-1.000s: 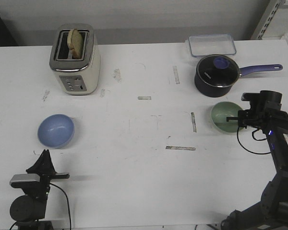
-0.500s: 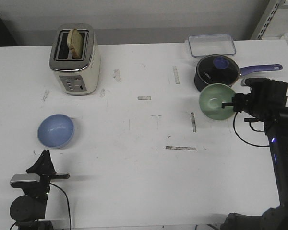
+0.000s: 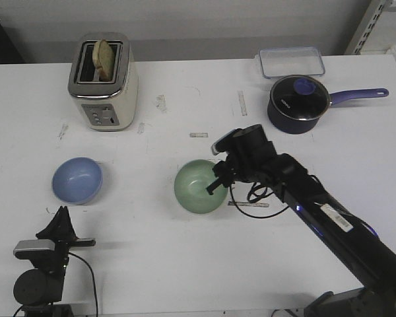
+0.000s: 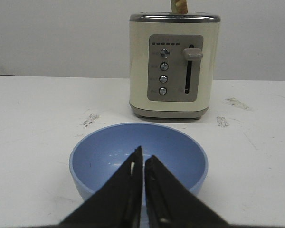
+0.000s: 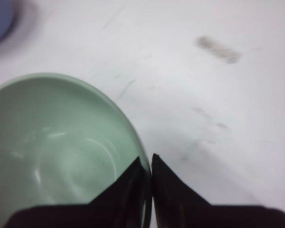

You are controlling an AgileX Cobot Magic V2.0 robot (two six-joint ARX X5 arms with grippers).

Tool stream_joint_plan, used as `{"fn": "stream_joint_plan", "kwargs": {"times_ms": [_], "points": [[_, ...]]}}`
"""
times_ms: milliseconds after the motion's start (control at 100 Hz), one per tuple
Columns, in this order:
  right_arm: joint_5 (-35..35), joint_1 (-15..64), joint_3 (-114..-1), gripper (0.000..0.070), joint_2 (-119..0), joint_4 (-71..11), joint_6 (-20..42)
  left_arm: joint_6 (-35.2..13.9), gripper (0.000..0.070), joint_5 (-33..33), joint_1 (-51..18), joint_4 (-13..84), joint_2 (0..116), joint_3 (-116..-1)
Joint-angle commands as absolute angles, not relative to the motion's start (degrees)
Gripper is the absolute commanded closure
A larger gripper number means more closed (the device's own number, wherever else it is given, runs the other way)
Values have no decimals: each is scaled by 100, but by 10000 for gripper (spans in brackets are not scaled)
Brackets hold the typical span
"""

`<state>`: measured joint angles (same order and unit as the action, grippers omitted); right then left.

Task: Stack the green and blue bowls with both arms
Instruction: 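Drag the green bowl with the right gripper toward the table centre, then release the green bowl and pull the right gripper back to rest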

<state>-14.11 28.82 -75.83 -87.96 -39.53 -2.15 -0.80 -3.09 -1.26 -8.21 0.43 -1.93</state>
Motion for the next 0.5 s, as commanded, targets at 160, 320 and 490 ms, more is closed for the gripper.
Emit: {"fn": "stream_joint_plan", "kwargs": {"times_ms": [160, 320, 490], "points": [[-1347, 3258, -7640, 700, -9662, -3966, -325, -95, 699, -316, -117, -904, 49, -82], [-1345, 3308, -7638, 700, -10029, -3981, -414, -93, 699, -316, -117, -906, 49, -82], [-1356, 3310, -7638, 681, -10099, -3997, -451, -93, 699, -314, -117, -910, 49, -82]]}}
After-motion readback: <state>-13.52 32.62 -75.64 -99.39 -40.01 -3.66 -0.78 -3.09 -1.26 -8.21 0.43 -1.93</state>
